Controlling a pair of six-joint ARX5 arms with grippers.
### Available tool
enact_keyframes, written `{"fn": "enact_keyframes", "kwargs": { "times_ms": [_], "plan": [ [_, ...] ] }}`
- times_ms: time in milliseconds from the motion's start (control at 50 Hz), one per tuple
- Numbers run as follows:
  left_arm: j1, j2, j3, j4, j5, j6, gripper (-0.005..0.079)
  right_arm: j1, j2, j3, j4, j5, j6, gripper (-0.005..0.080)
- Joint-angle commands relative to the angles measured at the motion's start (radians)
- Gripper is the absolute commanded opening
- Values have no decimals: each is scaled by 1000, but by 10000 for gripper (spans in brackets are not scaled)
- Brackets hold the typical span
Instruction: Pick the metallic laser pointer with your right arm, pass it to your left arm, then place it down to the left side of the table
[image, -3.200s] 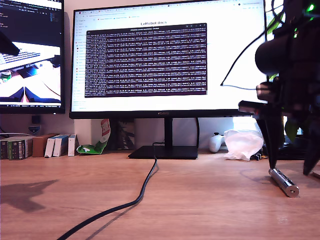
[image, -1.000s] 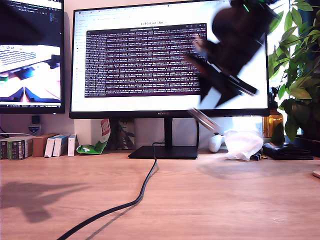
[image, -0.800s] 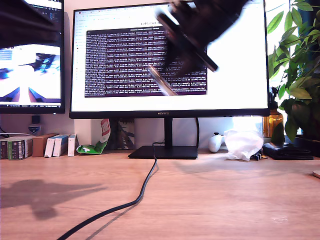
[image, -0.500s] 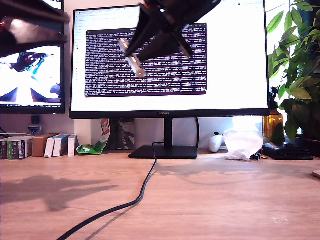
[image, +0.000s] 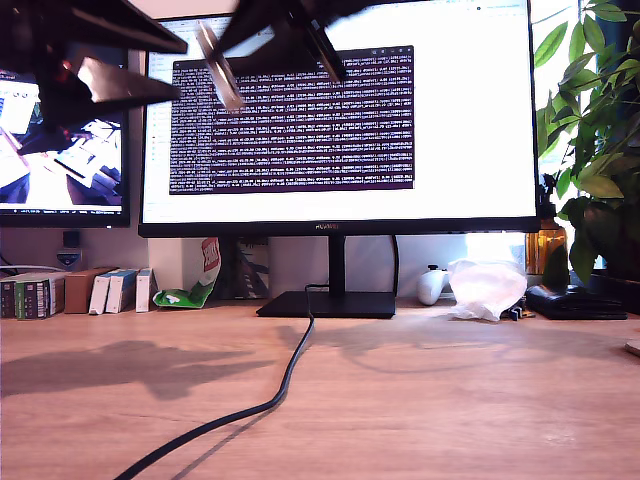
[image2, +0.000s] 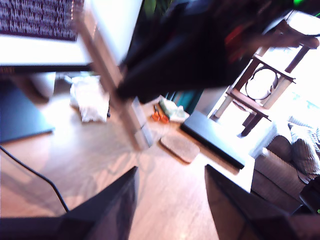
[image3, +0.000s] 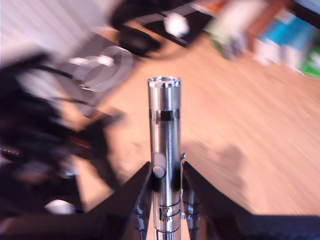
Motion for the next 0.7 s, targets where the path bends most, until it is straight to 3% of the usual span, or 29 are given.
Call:
{"fn": "enact_keyframes", "kwargs": {
  "times_ms": [0, 680],
  "plan": [
    [-10, 18, 19, 28, 0, 10, 384, 18, -17, 22, 23, -21, 6, -12],
    [-22, 27, 33, 170, 20, -58, 382, 76, -17, 27, 44, -74, -10, -12]
  ]
}}
